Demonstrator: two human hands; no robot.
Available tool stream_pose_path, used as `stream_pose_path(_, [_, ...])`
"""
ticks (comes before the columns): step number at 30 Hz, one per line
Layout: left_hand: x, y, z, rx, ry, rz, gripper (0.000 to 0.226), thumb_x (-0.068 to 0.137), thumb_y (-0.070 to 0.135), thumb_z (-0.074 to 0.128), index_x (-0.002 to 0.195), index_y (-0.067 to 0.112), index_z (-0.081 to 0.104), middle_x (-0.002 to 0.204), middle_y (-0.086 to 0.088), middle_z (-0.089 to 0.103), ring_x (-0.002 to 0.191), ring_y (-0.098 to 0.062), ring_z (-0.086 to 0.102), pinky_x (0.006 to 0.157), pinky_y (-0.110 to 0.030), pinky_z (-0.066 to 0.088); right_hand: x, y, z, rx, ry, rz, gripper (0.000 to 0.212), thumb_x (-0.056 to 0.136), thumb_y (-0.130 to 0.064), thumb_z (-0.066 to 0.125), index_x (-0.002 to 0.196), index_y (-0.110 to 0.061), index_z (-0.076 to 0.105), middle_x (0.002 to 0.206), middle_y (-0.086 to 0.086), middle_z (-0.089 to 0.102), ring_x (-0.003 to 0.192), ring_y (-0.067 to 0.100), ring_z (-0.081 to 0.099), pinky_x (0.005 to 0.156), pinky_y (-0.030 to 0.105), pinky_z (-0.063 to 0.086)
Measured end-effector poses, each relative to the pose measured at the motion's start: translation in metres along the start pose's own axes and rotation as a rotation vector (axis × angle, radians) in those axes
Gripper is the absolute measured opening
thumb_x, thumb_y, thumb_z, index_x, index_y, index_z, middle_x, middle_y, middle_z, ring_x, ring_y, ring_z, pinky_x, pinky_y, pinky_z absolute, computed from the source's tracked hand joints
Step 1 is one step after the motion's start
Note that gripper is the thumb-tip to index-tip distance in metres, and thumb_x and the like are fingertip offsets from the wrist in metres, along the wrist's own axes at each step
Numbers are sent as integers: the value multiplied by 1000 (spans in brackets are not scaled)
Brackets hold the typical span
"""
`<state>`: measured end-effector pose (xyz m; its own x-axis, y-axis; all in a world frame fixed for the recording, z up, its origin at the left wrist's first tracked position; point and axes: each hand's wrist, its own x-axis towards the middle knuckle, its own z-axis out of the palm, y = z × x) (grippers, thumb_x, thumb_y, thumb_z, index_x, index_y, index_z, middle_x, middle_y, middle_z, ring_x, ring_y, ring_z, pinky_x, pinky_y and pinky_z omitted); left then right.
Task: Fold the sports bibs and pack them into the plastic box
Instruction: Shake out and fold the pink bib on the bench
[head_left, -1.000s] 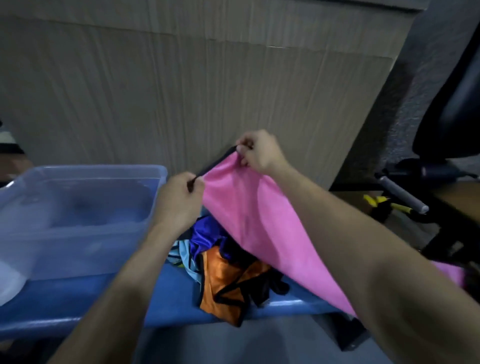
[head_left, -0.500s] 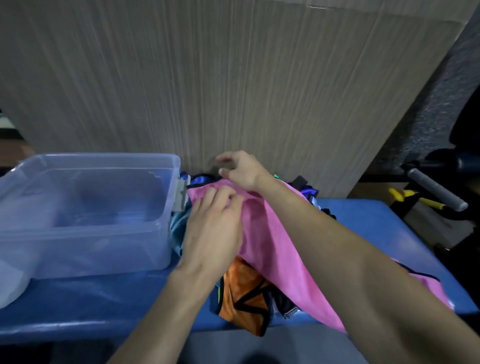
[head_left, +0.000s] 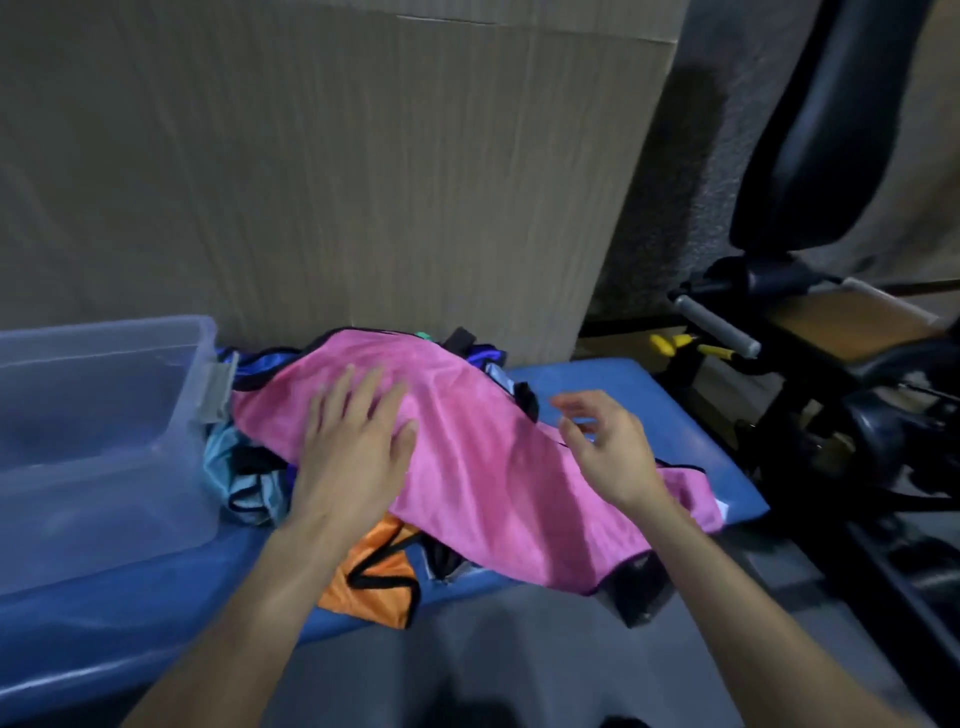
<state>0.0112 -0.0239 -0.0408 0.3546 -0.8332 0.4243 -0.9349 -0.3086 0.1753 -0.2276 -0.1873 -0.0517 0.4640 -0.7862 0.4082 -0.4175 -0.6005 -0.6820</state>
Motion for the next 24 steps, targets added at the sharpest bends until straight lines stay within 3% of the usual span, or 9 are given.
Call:
stream_pose_path(6, [-10, 77, 37, -129, -157, 335, 51, 98, 43, 38, 133, 17, 64, 144, -5, 58, 133, -29, 53, 110, -45, 45, -35, 82, -58, -200, 249, 333, 24, 93, -15, 66, 117, -10, 70, 120, 7, 68, 116, 28, 62, 96, 41, 52])
stream_pose_path(9, [-13, 97, 58, -135, -259, 448, 54, 101, 46, 34, 139, 18, 60, 147, -3, 55, 133, -25, 53, 112, -43, 44, -46, 114, -76, -288, 225, 606, 38, 93, -33, 65, 123, -10, 67, 126, 14, 62, 119, 39, 56, 98, 47, 50])
stream_pose_path(11, [-14, 104, 73, -102, -312, 503, 58, 102, 49, 30, 143, 20, 57, 151, -4, 52, 136, -25, 51, 117, -42, 37, -50, 131, -78, -302, 139, 695, 44, 87, -51, 64, 105, -11, 69, 113, 17, 67, 109, 40, 62, 87, 39, 50])
stream_pose_path(13, [-11, 110, 83, -82, -379, 518, 64, 101, 54, 22, 150, 23, 50, 158, -3, 43, 144, -25, 43, 121, -40, 26, -52, 137, -79, -243, 117, 736, 45, 86, -54, 64, 80, -9, 63, 84, 13, 69, 88, 35, 65, 71, 33, 45])
stream_pose_path(17, [-6, 113, 100, -21, -535, 485, 86, 88, 70, -7, 161, 34, 19, 170, 7, 9, 156, -20, 11, 124, -33, 2, -49, 135, -80, -68, 131, 745, 40, 87, -35, 74, 69, -3, 61, 59, 4, 54, 60, 20, 50, 59, 35, 39])
stream_pose_path(20, [-2, 109, 111, 8, -531, 479, 94, 89, 75, -15, 158, 32, 32, 166, 4, 28, 151, -25, 28, 123, -43, 25, -44, 131, -83, -22, 229, 657, 25, 87, -28, 75, 76, -7, 68, 66, 3, 65, 62, 17, 56, 62, 34, 45])
stream_pose_path(22, [-1, 109, 115, 23, -474, 479, 84, 98, 70, -4, 149, 29, 49, 154, 2, 48, 138, -27, 49, 111, -45, 42, -43, 125, -89, -8, 291, 562, 18, 88, -28, 77, 77, -16, 70, 71, -3, 70, 68, 14, 63, 67, 30, 49])
stream_pose_path(24, [0, 110, 116, 8, -473, 466, 75, 99, 67, 8, 147, 29, 51, 153, 3, 49, 136, -26, 50, 109, -45, 44, -42, 112, -93, 30, 295, 483, 15, 90, -29, 76, 80, -19, 71, 75, -7, 72, 74, 11, 68, 71, 30, 53])
